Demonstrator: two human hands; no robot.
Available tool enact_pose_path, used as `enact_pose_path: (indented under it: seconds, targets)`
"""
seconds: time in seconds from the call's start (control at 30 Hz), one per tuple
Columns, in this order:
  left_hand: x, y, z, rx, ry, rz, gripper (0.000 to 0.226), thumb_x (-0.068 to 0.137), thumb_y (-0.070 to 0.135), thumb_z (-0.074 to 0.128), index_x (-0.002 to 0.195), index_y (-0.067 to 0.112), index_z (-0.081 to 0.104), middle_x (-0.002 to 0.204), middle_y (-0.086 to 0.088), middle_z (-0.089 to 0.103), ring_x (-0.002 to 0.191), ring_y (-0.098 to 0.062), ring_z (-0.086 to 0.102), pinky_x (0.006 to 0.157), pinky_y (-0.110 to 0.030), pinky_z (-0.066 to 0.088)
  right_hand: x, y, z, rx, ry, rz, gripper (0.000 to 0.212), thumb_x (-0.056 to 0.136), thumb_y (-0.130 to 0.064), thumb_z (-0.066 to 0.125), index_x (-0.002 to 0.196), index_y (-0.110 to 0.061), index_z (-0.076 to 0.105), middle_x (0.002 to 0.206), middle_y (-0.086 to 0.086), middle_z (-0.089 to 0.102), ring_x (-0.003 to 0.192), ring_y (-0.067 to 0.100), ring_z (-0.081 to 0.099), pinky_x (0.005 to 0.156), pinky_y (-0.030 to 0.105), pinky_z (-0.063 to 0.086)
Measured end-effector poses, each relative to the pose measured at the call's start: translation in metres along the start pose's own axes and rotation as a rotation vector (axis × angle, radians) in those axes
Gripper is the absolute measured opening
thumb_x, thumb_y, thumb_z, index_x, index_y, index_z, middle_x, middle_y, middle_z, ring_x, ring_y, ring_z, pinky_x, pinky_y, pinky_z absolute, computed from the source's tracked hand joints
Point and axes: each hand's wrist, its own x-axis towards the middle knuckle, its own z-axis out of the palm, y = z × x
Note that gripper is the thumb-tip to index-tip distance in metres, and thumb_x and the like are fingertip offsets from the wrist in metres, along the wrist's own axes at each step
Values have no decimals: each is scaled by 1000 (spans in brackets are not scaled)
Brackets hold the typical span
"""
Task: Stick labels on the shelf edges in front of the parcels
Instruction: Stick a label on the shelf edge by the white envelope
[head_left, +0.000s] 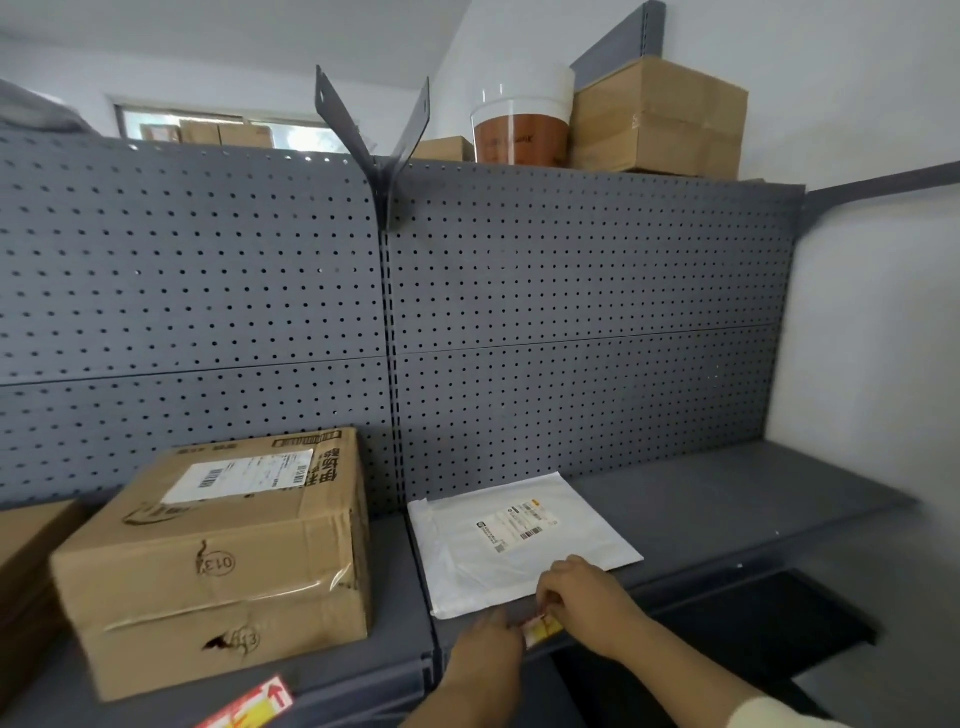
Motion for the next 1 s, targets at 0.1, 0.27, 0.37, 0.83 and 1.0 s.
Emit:
enact_pose_path:
  seconds: [0.1,0.27,0.37,0.83,1.0]
  targets:
    - [-4,-2,-4,-5,17,6,43,93,7,52,135,11,53,142,-14,44,129,-33,46,108,-38,39,-1,1,-1,42,19,20,17,90,-11,53,96,-18,66,106,1,62,102,14,51,84,26,45]
    - [-6,-6,-9,-20,61,9,57,90,7,51,143,24,42,130,-12,47,118,-32,52,97,-42,46,-3,-1,0,42,53,11,17,91,-11,53,97,-18,67,106,-1,61,100,12,51,85,27,48]
    - [-9,-3,-12,-12,80,6,55,90,9,52,142,23,42,131,-11,48,119,-31,51,98,-40,45,-5,-2,1,30,55,1,19,92,-10,51,99,-17,67,109,0,59,102,13,51,86,26,47]
    - [-14,1,-16,27,138,5,40,92,11,49,132,16,52,126,-12,51,114,-30,52,93,-39,44,-20,3,-9,28,54,10,20,92,-13,53,107,-19,64,113,-2,58,106,13,49,91,25,44]
    - [-11,4,-17,30,127,5,41,92,9,48,132,13,52,128,-12,50,116,-30,51,94,-38,44,-24,-1,-4,23,-5,4,24,91,-11,55,113,-19,64,117,-1,55,104,13,51,92,24,44]
